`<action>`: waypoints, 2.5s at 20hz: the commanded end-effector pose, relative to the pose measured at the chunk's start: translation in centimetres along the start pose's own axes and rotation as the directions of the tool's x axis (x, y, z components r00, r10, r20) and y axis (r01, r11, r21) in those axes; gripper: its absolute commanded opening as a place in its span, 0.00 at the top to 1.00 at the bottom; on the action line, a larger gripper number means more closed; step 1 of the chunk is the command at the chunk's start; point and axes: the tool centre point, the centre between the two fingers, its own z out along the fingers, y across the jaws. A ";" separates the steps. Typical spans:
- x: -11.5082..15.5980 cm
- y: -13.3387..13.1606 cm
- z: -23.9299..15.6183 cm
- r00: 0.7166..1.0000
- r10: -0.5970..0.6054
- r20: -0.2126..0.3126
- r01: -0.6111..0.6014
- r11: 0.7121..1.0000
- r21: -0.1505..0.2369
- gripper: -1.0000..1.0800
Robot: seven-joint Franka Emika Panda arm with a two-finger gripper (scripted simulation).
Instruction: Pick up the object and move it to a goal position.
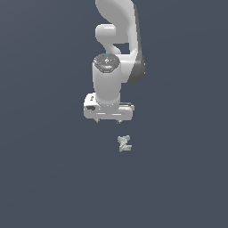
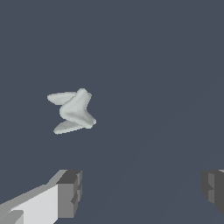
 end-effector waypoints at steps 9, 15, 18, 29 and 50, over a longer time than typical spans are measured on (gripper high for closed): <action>0.2 -1.9 0.1 0.998 -0.066 0.000 0.066 0.998 -0.018 0.04; 0.2 -2.1 0.1 0.997 -0.073 0.000 0.073 0.997 -0.019 0.04; 0.6 -2.5 0.5 0.997 -0.080 -0.001 0.080 0.997 -0.017 0.04; 3.4 -6.4 4.8 0.989 -0.146 -0.016 0.146 0.989 0.005 0.04; 4.6 -8.5 10.3 0.984 -0.178 -0.024 0.179 0.984 0.019 0.04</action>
